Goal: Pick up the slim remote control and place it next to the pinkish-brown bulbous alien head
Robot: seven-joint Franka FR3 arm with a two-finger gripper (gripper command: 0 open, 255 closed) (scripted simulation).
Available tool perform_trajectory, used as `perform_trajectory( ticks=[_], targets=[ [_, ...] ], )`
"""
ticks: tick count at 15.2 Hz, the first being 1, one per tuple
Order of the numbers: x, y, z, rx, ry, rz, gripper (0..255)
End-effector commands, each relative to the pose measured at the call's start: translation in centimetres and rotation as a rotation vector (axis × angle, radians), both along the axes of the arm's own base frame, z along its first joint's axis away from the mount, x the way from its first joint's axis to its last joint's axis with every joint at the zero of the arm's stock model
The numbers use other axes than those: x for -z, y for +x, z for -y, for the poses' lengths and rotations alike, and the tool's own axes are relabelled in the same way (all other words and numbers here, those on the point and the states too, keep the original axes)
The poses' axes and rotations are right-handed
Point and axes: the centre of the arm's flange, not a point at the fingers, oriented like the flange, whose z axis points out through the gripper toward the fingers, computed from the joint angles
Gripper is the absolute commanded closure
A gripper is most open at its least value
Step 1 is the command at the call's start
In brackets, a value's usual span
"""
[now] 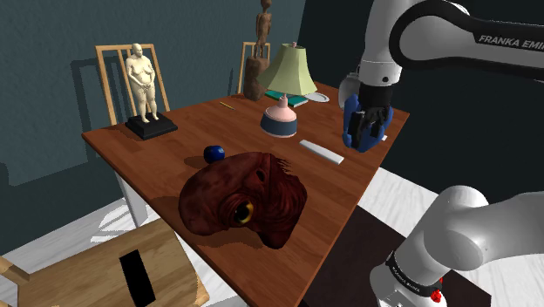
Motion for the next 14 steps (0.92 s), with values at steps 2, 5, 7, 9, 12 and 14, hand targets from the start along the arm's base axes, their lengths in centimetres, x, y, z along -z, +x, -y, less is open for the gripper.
perform_trajectory(
  ticks=[2, 5, 7, 9, 12, 14],
  targets=[
    [0.7, 0.8, 0.9, -0.005, 0.003, 0.0, 0],
    [2.6, 3.0, 3.5, -0.02, 0.014, 0.001, 0],
    [4.0, 4.6, 5.2, -0.031, 0.021, 0.002, 0],
    [5.3, 6.1, 6.9, -0.041, 0.028, 0.003, 0],
    [7.4, 8.5, 9.4, -0.056, 0.038, 0.004, 0],
    [8.8, 10.1, 11.0, -0.066, 0.045, 0.004, 0]
  ],
)
